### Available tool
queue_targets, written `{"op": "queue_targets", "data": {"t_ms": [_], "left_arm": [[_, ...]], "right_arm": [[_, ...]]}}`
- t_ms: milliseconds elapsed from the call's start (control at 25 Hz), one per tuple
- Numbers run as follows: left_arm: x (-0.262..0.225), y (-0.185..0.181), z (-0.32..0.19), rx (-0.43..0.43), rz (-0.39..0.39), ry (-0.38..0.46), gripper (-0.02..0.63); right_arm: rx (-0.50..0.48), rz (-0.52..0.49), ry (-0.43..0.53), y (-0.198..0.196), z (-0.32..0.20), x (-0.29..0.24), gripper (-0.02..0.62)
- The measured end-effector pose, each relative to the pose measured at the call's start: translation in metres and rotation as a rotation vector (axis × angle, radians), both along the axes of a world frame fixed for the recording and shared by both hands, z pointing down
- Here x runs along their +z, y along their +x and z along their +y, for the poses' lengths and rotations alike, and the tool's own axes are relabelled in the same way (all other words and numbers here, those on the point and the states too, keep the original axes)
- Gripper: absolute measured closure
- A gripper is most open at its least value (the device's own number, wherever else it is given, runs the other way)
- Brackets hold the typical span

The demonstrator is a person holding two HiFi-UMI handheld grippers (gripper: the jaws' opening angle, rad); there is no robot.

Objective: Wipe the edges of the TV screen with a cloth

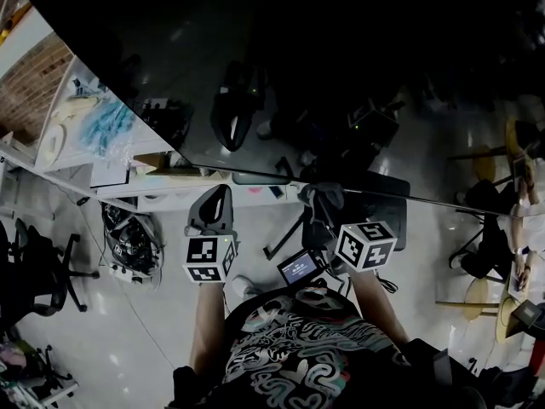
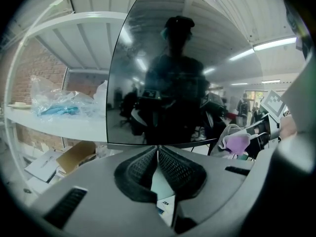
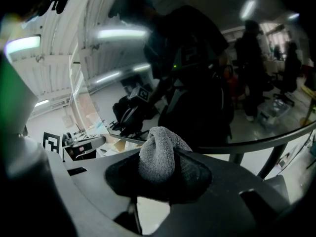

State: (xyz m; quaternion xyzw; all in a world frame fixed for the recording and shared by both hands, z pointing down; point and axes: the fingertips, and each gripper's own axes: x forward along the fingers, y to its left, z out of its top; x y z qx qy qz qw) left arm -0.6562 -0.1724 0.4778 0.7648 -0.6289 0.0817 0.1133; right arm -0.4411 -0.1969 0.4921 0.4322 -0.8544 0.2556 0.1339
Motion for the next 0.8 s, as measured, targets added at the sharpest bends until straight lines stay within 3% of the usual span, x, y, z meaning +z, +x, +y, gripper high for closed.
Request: {"op": "queue_targets", "data": {"t_ms": [240, 800], "left_arm": [[-0.003, 0.002, 0.010, -0.015, 0.001, 0.000, 0.581], [-0.003, -0.037, 0.028, -0.079, 0.009, 0.005, 0.581]], "right_arm": [[-0.008, -0.014, -0.002, 0.001, 0.003, -0.004, 0.446], [-0.066, -0.022, -0.005, -0.046, 0.004, -0.002, 0.446]]}}
